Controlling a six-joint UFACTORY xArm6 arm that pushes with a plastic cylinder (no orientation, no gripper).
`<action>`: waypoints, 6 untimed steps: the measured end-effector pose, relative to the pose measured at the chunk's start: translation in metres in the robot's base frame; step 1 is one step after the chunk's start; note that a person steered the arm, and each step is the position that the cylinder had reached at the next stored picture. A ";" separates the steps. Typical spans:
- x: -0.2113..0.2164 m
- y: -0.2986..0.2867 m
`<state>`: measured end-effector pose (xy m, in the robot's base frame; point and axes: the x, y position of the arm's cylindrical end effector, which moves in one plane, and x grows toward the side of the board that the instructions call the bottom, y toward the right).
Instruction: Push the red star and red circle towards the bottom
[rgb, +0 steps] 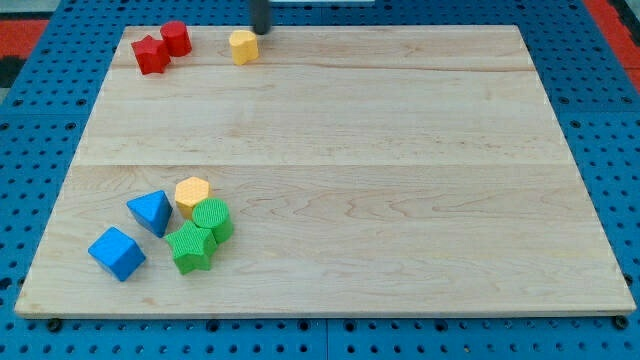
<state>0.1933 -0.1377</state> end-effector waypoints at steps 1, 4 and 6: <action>0.000 -0.085; 0.071 -0.122; 0.145 -0.104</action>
